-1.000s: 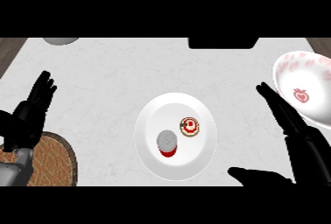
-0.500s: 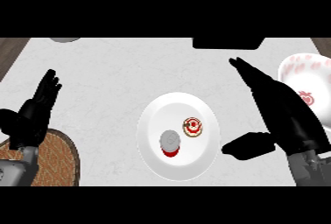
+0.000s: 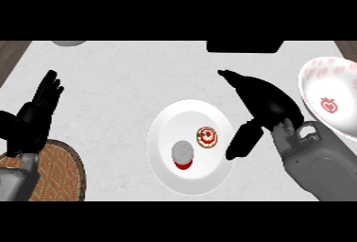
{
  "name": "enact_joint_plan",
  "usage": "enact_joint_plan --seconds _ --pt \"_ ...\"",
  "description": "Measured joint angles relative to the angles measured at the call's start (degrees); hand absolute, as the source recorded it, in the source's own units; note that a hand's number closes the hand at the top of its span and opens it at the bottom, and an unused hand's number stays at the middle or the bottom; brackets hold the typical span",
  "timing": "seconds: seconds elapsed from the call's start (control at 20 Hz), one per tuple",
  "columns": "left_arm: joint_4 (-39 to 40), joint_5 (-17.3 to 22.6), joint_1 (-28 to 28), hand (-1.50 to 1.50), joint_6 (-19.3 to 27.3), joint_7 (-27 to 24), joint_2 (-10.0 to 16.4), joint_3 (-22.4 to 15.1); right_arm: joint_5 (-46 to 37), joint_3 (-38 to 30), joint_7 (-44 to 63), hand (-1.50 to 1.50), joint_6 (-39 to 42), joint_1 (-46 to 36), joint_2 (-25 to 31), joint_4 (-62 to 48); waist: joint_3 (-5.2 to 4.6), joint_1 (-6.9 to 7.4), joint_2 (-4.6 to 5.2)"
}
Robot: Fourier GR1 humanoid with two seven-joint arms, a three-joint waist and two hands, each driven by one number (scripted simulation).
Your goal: Pick the cupcake from the plate and place it in the bowl
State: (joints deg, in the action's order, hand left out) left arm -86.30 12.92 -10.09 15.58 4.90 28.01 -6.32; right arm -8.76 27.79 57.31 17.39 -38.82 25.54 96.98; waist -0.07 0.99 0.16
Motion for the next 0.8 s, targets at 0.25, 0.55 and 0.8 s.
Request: enact_joint_plan --seconds 0.25,0.55,0.8 --pt "0.24 -0.4 0.83 0.0 -0.28 -0.5 -0.65 0.34 3.16 2.73 0.45 -1.5 3.38 -1.57 -1.96 -6.4 -0.01 -0.12 -0.07" --pt "0.01 -1.63 0.92 0.0 -0.25 -0.23 -1.78 0.46 1.66 5.33 -0.72 -1.5 5.84 -3.02 -3.52 -12.16 0.03 -0.39 -0.12" --pt "0.29 -1.83 0.94 0.0 -1.34 -0.28 -2.15 1.81 -5.6 7.41 -1.54 -1.5 5.49 -3.9 -5.25 -13.1 0.05 -0.64 -0.17"
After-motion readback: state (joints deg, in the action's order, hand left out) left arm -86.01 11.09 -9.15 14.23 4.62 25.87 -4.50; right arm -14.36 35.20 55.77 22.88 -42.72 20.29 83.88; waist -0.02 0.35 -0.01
